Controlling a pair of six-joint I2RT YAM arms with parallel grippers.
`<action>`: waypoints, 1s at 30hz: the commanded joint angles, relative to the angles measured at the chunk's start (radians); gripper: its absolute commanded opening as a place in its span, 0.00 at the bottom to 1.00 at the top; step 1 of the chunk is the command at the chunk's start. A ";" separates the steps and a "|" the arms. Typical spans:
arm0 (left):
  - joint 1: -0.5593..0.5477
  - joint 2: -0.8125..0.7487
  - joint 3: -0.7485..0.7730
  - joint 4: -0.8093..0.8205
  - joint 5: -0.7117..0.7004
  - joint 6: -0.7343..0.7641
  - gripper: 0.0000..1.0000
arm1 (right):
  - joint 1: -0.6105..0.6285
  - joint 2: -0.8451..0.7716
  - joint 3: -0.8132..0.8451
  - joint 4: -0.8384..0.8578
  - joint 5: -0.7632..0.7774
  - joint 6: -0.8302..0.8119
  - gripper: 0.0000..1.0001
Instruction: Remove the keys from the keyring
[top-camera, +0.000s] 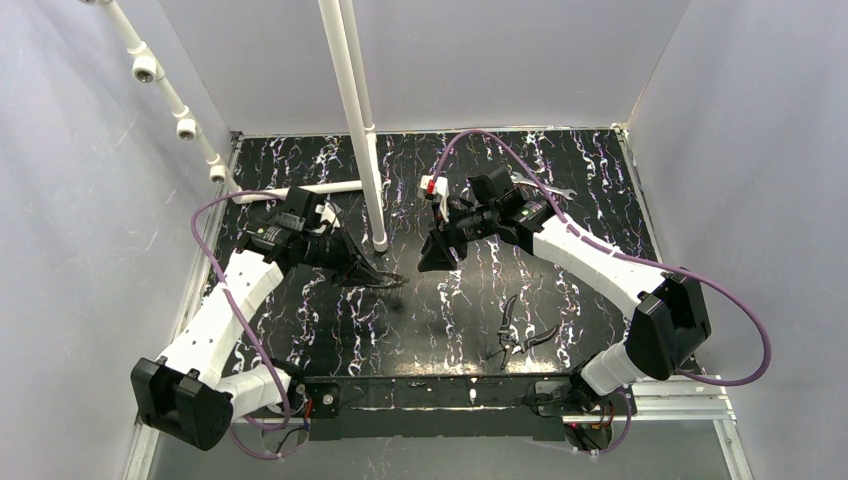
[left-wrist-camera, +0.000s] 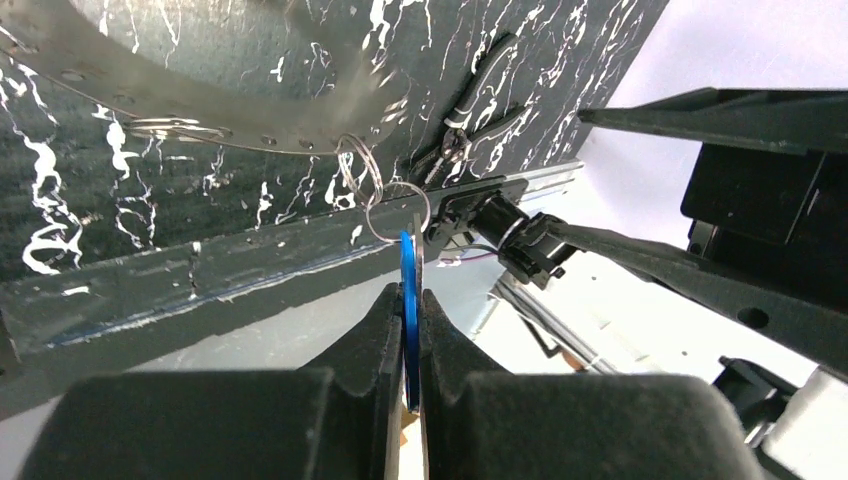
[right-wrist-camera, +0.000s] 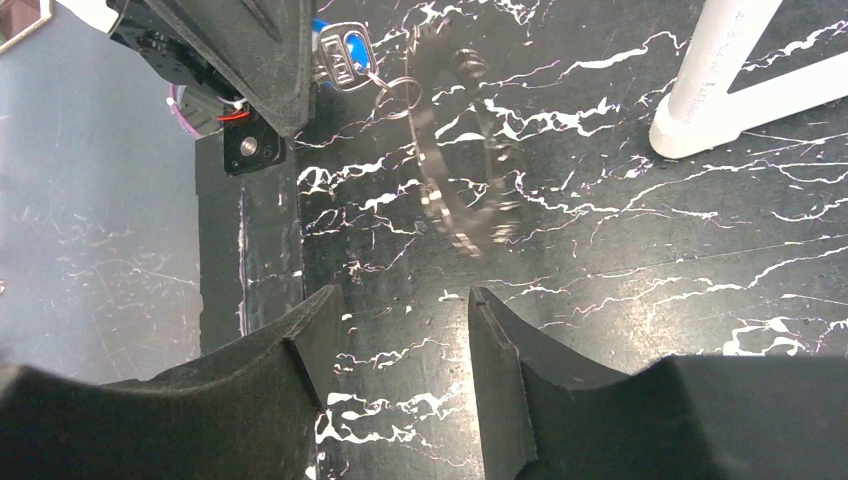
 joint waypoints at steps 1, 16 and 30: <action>0.020 -0.009 -0.026 0.009 0.068 -0.089 0.00 | 0.000 -0.004 0.040 0.031 -0.031 0.000 0.57; 0.040 0.009 -0.092 0.092 0.189 -0.177 0.00 | 0.016 0.059 -0.206 0.573 -0.168 0.147 0.56; 0.042 0.022 -0.137 0.185 0.311 -0.187 0.00 | 0.065 0.127 -0.311 0.971 -0.142 0.169 0.55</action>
